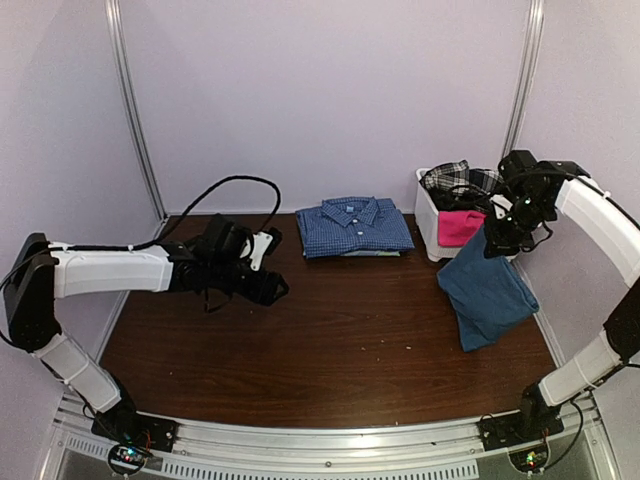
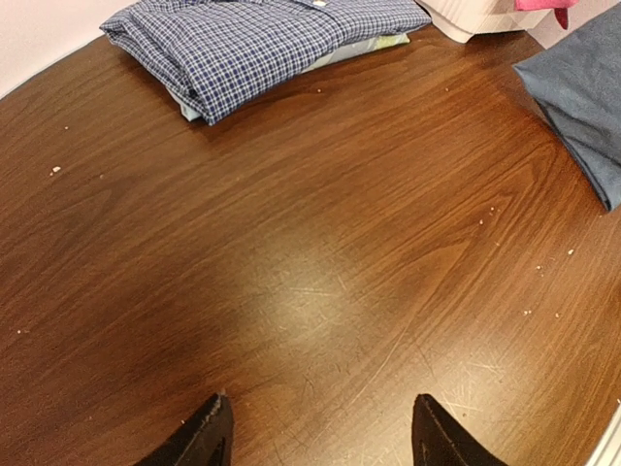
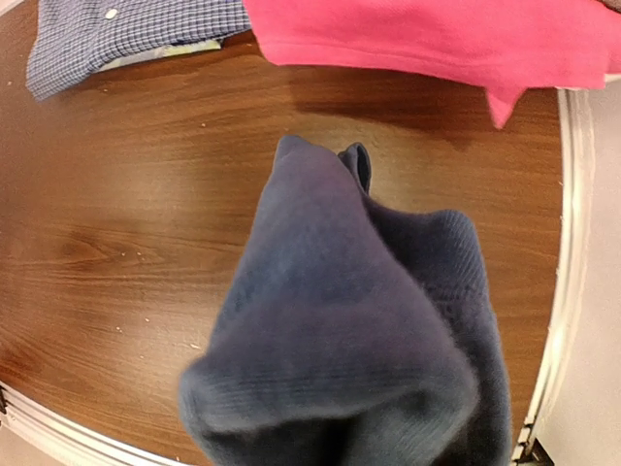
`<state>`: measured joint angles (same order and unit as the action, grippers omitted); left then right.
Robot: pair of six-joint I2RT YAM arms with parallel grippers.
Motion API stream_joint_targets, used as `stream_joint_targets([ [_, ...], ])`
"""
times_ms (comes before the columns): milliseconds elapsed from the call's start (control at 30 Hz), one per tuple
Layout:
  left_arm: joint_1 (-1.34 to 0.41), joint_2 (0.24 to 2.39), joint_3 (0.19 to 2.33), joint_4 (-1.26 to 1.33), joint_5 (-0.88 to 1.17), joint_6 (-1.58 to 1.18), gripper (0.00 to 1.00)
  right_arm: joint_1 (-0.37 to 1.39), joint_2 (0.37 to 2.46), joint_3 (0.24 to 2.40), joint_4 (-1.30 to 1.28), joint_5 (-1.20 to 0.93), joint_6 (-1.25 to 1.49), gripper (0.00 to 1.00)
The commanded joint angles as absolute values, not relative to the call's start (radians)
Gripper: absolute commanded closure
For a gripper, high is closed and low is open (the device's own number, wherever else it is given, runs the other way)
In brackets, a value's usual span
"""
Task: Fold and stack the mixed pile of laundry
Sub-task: Turn over the square-folded T-shirt at the center of the board.
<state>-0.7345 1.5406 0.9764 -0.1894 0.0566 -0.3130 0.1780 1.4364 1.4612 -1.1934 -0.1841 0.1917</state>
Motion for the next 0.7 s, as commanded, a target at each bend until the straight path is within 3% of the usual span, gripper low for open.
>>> stream_joint_targets([
  [0,-0.726,1.561,1.018,-0.171,0.034,-0.32,0.36,0.167,1.379,1.55,-1.353,-0.024,0.221,1.0],
  [167,-0.722,1.568,1.024,-0.186,0.015,-0.325,0.36,0.194,1.435,1.603,-1.407,0.127,0.221,1.0],
  [367,-0.693,1.563,1.036,-0.247,-0.037,-0.332,0.36,0.433,1.599,1.617,-1.414,0.261,0.293,1.0],
  [667,-0.603,1.5,0.966,-0.26,-0.015,-0.402,0.36,0.673,1.904,1.864,-1.319,0.093,0.403,1.0],
])
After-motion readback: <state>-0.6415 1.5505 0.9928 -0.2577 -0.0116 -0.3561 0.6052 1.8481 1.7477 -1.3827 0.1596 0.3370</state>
